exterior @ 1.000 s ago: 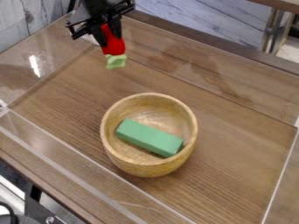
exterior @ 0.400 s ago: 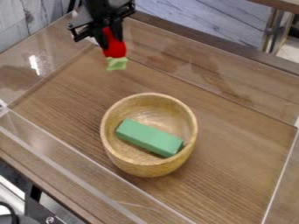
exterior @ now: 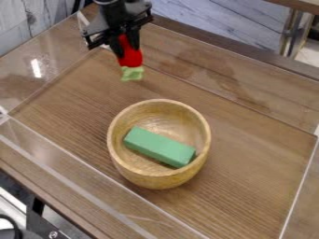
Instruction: Move the red fruit to the left
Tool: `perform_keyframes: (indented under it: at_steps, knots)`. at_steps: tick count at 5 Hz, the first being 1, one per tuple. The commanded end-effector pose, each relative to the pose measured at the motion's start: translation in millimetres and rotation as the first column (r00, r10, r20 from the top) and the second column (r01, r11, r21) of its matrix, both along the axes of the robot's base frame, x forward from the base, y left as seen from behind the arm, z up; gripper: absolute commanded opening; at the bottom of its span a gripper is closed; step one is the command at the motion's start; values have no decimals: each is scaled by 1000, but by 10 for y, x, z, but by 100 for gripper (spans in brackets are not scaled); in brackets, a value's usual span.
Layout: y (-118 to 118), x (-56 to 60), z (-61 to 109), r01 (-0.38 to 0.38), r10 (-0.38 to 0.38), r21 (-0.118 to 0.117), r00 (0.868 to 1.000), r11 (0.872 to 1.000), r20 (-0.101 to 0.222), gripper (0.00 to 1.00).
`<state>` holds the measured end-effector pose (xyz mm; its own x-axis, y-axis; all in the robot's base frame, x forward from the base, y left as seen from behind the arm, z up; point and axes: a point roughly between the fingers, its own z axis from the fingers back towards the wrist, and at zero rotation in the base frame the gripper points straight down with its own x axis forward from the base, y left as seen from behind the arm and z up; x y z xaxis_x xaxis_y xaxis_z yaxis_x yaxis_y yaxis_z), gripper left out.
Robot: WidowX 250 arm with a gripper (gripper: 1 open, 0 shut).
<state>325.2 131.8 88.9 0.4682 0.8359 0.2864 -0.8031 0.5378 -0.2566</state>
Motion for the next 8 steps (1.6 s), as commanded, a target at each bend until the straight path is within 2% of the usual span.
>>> perform_keyframes:
  at_steps: [1, 2, 4, 5, 6, 8]
  knots:
    - [241, -39, 93, -31, 30, 29, 999, 999, 43, 0]
    - [433, -127, 37, -56, 54, 39, 997, 998, 48, 0]
    - [743, -191, -66, -95, 93, 53, 995, 994, 48, 0]
    - [830, -187, -101, -107, 105, 49, 994, 993, 40, 100]
    - [861, -185, -124, -118, 116, 47, 993, 992, 33, 100]
    - [859, -208, 53, -132, 132, -5, 991, 991, 8, 100]
